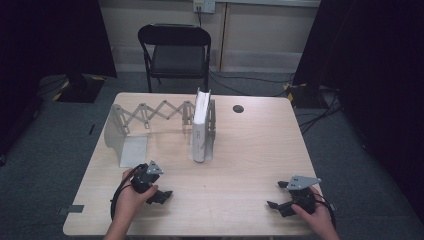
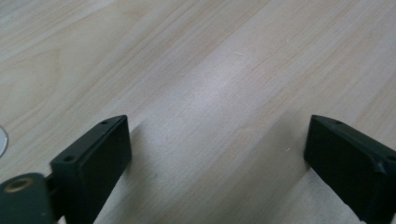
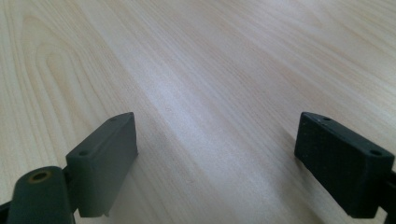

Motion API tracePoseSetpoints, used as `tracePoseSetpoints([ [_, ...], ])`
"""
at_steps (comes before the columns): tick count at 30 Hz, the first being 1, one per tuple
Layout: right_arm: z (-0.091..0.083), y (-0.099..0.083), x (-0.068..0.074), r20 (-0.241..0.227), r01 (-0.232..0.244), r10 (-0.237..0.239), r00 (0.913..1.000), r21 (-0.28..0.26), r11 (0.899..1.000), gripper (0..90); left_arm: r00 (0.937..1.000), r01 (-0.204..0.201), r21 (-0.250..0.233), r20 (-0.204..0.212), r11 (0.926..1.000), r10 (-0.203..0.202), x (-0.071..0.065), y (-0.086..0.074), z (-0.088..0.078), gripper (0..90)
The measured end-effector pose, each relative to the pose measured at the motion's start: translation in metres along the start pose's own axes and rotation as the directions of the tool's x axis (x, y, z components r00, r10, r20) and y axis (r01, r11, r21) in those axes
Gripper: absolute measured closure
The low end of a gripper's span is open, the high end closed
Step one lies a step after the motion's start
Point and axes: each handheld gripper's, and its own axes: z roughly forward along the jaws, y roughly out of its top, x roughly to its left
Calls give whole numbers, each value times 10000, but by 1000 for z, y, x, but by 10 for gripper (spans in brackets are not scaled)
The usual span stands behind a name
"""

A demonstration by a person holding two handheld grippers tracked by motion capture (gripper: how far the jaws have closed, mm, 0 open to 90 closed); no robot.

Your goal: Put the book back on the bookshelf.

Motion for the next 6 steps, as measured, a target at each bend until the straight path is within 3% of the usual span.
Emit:
tracePoseSetpoints([
  [6, 0, 0, 0, -3, -7, 7, 10000, 1, 10000, 124, 9999, -96, -536, 29, 9985, 98, -2, -7, 2, 0],
])
